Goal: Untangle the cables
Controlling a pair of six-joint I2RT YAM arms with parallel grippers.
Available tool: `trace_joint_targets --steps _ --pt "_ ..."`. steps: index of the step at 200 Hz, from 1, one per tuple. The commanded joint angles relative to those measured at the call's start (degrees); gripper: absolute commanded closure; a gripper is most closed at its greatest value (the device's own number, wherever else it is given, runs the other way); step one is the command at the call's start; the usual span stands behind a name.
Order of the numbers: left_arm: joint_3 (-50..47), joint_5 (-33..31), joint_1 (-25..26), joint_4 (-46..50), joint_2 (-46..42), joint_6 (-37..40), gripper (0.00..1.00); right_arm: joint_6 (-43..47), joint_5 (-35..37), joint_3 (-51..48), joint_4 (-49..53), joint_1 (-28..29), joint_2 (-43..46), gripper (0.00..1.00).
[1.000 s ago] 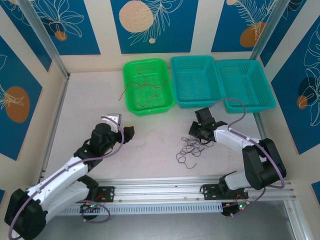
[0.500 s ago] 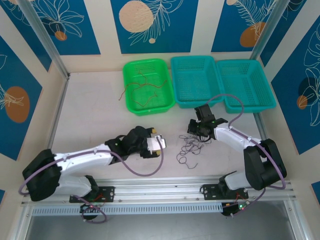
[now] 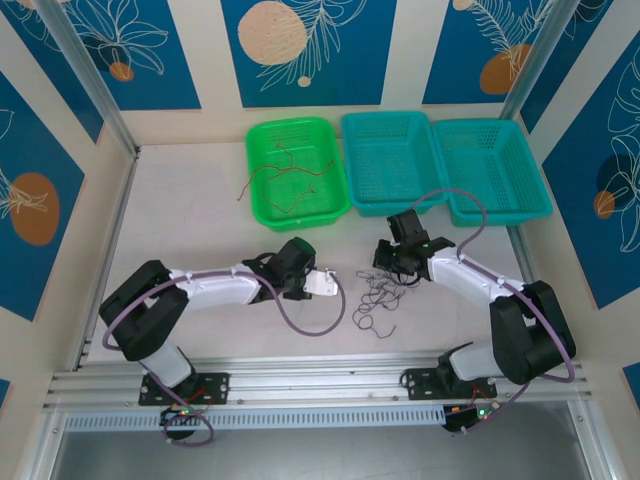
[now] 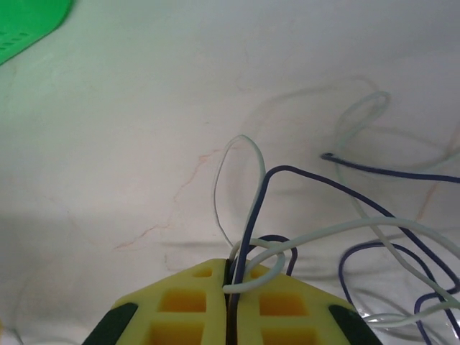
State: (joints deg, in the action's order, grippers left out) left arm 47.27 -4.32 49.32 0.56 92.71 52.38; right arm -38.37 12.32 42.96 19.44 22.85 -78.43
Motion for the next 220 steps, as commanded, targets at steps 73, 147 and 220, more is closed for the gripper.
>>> trace_joint_targets --steps 73,147,220 --pt "-13.4 -10.8 -15.1 -13.1 -36.5 -42.6 1.00 -17.1 1.1 -10.4 2.4 -20.2 3.5 0.88" --pt "-12.9 7.7 -21.6 -13.6 -44.9 -52.0 1.00 -3.2 -6.5 -7.5 -1.3 -11.4 10.0 0.31" --pt "-2.2 12.5 -18.1 -23.3 -29.6 -67.5 1.00 -5.8 -6.8 -4.1 -0.3 -8.4 27.4 0.01"
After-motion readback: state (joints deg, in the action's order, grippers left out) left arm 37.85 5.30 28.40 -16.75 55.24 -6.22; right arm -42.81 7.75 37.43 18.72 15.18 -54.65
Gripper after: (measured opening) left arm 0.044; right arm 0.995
